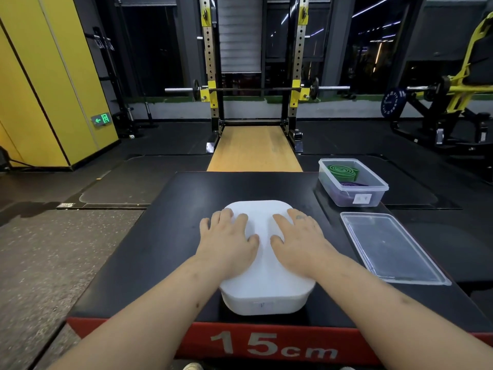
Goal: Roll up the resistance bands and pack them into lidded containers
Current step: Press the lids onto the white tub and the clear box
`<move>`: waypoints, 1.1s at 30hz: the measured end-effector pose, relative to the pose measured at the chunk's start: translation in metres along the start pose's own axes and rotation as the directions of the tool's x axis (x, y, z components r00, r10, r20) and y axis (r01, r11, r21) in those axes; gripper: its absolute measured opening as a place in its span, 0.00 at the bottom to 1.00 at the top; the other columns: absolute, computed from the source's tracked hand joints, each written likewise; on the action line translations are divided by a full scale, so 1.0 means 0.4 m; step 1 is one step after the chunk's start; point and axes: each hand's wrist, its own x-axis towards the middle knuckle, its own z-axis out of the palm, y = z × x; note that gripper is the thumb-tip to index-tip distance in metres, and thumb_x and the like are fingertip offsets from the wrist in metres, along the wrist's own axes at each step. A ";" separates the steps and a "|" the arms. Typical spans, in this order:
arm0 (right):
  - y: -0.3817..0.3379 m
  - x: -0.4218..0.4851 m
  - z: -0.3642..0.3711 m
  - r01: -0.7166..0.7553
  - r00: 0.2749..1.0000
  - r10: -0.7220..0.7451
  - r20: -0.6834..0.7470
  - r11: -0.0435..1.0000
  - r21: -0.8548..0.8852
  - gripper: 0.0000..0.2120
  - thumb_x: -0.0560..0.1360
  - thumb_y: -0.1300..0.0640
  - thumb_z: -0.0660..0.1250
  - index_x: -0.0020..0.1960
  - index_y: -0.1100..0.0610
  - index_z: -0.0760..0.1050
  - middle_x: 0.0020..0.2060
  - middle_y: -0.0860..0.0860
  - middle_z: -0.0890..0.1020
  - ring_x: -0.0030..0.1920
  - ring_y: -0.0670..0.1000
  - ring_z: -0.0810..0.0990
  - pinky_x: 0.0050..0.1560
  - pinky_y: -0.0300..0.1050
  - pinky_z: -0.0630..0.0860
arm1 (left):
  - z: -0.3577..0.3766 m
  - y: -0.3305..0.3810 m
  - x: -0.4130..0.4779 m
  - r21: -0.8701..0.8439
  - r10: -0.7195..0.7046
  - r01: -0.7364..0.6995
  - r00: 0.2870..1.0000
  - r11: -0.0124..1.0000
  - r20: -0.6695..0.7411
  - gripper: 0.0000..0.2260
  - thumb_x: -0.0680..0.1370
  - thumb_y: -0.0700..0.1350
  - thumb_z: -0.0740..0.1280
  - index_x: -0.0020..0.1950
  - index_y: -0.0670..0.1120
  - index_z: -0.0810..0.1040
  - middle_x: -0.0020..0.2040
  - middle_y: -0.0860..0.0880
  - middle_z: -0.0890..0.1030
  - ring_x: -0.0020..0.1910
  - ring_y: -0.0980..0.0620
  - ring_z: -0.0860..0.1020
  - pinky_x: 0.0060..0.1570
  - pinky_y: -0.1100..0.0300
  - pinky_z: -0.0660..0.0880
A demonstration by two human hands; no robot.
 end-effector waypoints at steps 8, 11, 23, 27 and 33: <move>0.020 0.019 0.019 0.003 0.996 -0.013 0.092 0.994 0.111 0.29 0.84 0.44 0.49 0.84 0.44 0.47 0.84 0.49 0.40 0.82 0.48 0.34 0.82 0.51 0.43 | 0.029 -0.017 0.031 -0.093 0.024 -0.012 0.991 0.996 0.128 0.28 0.83 0.58 0.50 0.83 0.53 0.51 0.83 0.44 0.45 0.82 0.47 0.39 0.79 0.45 0.38; 0.015 0.035 0.011 0.005 1.000 -0.006 0.025 0.998 0.064 0.27 0.82 0.45 0.53 0.81 0.44 0.56 0.82 0.52 0.52 0.81 0.52 0.46 0.80 0.52 0.48 | 0.018 -0.016 0.043 -0.080 0.019 -0.014 0.998 0.997 0.057 0.23 0.81 0.57 0.53 0.76 0.53 0.63 0.75 0.46 0.60 0.77 0.45 0.54 0.79 0.45 0.43; 0.014 0.116 -0.003 0.068 0.992 -0.075 0.105 0.996 0.062 0.29 0.84 0.51 0.48 0.85 0.50 0.47 0.84 0.49 0.43 0.83 0.47 0.38 0.81 0.47 0.43 | 0.037 -0.044 0.138 -0.118 0.146 -0.131 0.981 0.984 0.127 0.25 0.85 0.51 0.48 0.83 0.49 0.51 0.84 0.47 0.44 0.82 0.50 0.40 0.80 0.52 0.41; 0.015 0.122 -0.003 0.079 0.992 -0.083 0.091 0.996 0.044 0.29 0.84 0.50 0.49 0.84 0.50 0.50 0.84 0.50 0.46 0.83 0.49 0.40 0.81 0.48 0.44 | 0.034 -0.046 0.144 -0.134 0.143 -0.127 0.982 0.983 0.122 0.24 0.85 0.51 0.50 0.81 0.50 0.56 0.84 0.48 0.48 0.83 0.49 0.43 0.80 0.53 0.44; 0.007 0.167 -0.012 0.186 0.981 -0.180 0.075 0.979 -0.088 0.29 0.84 0.53 0.47 0.84 0.54 0.49 0.84 0.51 0.50 0.83 0.49 0.45 0.82 0.50 0.42 | 0.027 -0.042 0.175 -0.167 0.159 -0.156 0.987 0.974 0.004 0.13 0.83 0.50 0.54 0.65 0.48 0.70 0.63 0.52 0.69 0.69 0.50 0.64 0.70 0.56 0.64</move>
